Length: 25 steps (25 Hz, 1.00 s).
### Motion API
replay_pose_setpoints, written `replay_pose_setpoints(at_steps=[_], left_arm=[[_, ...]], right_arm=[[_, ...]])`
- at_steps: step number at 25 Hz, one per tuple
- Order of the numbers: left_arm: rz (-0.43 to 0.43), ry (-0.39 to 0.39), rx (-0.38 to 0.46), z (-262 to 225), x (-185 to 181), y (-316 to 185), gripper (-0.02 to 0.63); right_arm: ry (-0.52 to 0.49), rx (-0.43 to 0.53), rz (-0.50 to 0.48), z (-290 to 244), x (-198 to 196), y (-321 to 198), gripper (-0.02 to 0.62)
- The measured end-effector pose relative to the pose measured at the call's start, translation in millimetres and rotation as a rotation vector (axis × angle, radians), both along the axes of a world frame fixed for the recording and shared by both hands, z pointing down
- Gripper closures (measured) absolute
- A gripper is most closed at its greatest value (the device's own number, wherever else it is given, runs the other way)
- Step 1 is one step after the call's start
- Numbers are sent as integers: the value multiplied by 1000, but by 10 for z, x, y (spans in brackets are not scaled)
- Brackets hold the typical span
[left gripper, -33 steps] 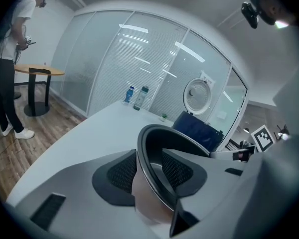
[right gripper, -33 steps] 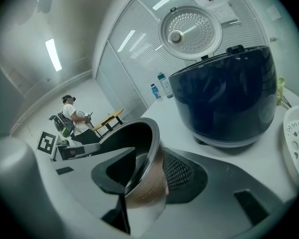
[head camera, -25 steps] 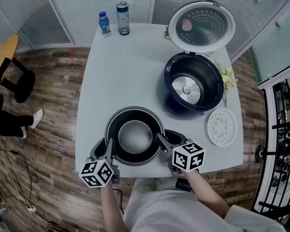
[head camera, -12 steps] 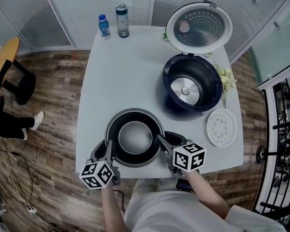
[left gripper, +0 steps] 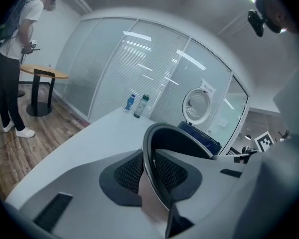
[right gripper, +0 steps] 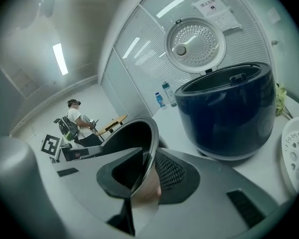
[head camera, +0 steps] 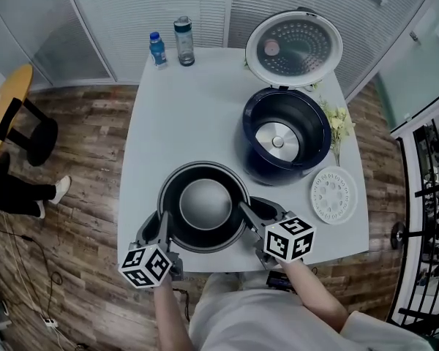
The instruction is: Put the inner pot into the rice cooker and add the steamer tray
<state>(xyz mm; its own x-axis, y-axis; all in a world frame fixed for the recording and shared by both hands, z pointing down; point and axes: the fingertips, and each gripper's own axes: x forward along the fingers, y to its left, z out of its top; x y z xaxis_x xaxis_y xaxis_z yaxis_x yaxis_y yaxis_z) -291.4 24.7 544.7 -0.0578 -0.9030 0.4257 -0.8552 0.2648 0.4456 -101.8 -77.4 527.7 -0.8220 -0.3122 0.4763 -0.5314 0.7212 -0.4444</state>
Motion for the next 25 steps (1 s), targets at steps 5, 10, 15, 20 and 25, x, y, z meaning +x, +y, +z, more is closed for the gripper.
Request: replay_pose_setpoints(at_steps=[5, 10, 15, 20, 25], left_arm=[[-8, -11, 42, -208, -25, -24, 529], [-16, -24, 85, -405, -61, -47, 531], [-12, -26, 133, -642, -79, -78, 532], [-3, -54, 186, -906, -83, -122, 532], [12, -66, 224, -1123, -77, -201, 532]], right_arm=[[-35, 26, 5, -203, -23, -34, 505], [-70, 50, 14, -380, -59, -66, 506], [-108, 78, 24, -601, -70, -98, 506], [-142, 122, 32, -828, -68, -133, 508], [-194, 139, 52, -1065, -41, -187, 511]])
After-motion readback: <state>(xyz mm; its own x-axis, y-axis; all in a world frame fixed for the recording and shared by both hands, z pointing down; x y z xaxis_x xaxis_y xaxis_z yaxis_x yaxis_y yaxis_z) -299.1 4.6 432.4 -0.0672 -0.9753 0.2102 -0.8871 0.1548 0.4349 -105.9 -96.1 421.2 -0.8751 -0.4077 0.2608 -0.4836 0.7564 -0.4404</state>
